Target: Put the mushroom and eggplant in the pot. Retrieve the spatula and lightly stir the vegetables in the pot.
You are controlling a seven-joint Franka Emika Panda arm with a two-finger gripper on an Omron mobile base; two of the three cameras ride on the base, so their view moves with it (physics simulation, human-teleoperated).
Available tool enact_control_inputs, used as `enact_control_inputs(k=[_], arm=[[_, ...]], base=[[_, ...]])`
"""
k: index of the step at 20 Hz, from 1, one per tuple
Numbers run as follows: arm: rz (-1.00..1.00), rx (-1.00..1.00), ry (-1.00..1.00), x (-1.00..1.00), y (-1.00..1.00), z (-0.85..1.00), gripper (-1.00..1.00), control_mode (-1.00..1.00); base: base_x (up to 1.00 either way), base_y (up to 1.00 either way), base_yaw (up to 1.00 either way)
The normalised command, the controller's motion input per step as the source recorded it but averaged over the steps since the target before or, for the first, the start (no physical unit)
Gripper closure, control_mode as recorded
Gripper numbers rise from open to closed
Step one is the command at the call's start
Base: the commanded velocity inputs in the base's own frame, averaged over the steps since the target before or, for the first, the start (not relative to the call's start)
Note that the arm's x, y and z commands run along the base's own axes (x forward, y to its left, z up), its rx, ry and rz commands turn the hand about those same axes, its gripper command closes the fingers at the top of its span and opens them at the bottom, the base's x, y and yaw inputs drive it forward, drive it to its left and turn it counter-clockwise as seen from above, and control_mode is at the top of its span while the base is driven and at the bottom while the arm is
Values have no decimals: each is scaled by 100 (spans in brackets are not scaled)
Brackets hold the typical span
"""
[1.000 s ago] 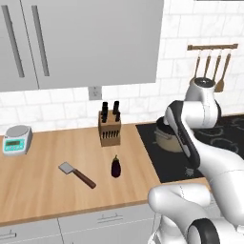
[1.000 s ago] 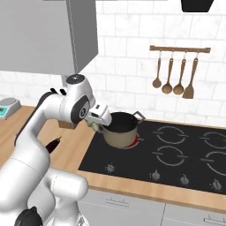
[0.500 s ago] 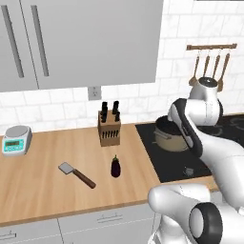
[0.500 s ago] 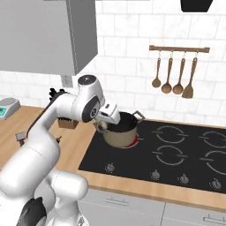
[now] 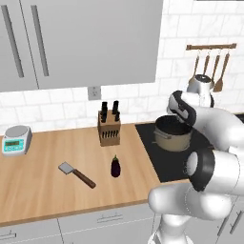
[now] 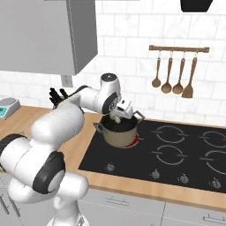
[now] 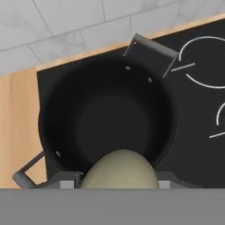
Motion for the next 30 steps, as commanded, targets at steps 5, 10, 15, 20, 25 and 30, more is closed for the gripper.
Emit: enact_control_inputs(k=[5,10,15,20,25,30], arm=[[1,0,9,73,0,-50,100,-100],[2,0,5,36,0,-61,100,-100],[2,0,0,10,0,-55,100,-100],[2,0,0,0,0,-42,100,-100],[1,0,0,5,0,-26,-100,-100],[1,0,0,2,0,-6,-100,-100]], base=[[0,0,0],[0,0,0],[0,0,0],[0,0,0],[0,0,0],[0,0,0]])
